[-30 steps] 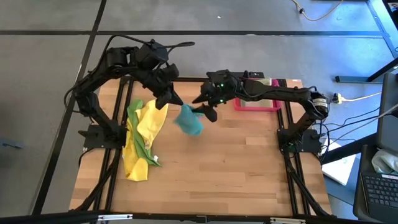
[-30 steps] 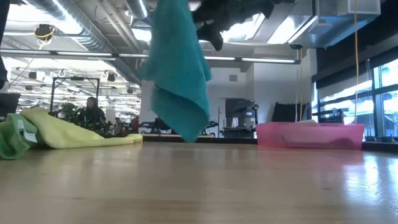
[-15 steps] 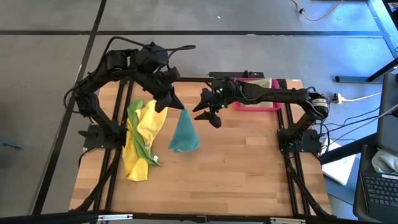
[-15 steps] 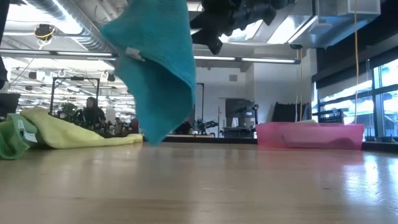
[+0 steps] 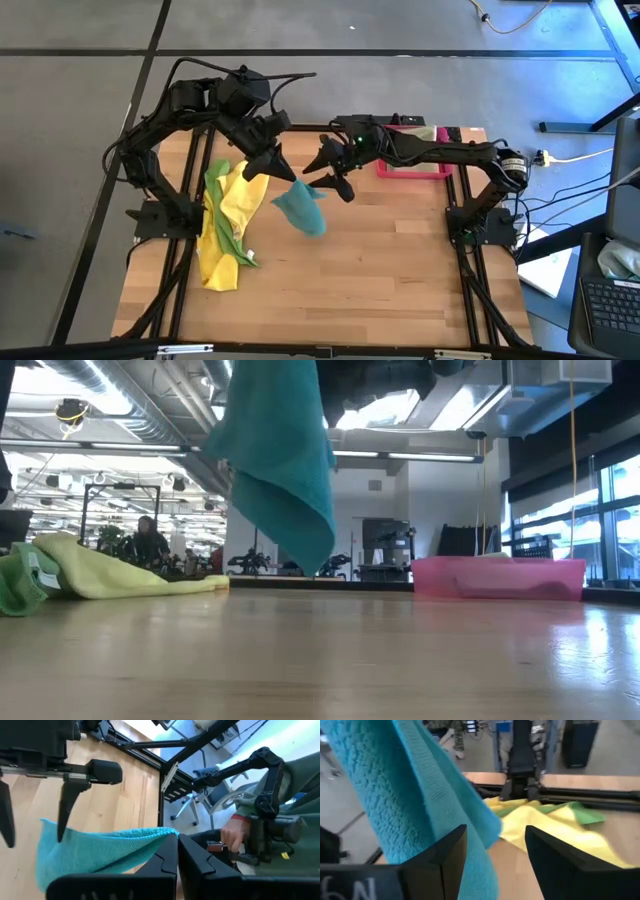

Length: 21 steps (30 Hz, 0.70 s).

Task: Fold microfiber towels
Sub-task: Fold the blue towel

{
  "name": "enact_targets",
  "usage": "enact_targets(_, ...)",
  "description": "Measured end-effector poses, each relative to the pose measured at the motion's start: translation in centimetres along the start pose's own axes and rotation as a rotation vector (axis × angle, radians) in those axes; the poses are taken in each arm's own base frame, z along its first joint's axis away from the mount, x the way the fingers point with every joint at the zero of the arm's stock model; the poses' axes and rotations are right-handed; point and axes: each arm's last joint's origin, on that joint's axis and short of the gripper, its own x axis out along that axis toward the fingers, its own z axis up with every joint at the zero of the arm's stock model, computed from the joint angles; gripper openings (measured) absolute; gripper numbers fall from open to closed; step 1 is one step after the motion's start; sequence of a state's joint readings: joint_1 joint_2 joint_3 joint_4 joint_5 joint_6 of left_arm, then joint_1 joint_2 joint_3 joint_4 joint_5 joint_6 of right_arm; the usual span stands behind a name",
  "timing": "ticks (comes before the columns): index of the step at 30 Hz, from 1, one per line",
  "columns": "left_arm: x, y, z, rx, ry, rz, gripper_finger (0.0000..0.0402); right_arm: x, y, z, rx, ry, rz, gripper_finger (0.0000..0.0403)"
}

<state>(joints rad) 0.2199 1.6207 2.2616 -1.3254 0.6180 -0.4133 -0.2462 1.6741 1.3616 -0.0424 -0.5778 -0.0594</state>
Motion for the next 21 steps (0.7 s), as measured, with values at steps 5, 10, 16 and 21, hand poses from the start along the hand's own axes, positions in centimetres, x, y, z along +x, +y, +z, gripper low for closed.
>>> enact_targets(5, 0.0, 0.0, 0.0, -0.024, -0.005, 0.011, 0.0, 0.0, 0.0, -0.5, 0.076, 0.047, -0.004, 0.0203)
enact_targets(10, 0.0, 0.1, 0.0, -0.036, -0.012, 0.026, 0.0, -1.4, -1.3, -0.1, 0.252, 0.036, 0.018, 0.0203)
enact_targets(16, 0.0, 0.1, 0.1, -0.06, -0.017, 0.029, 0.0, -4.0, 1.0, -0.3, 0.376, 0.206, 0.154, 0.0203)
enact_targets(21, 0.0, 0.1, 0.1, -0.056, -0.02, 0.027, 0.0, -4.3, 2.9, -0.9, 0.206, 0.326, 0.082, 0.0203)
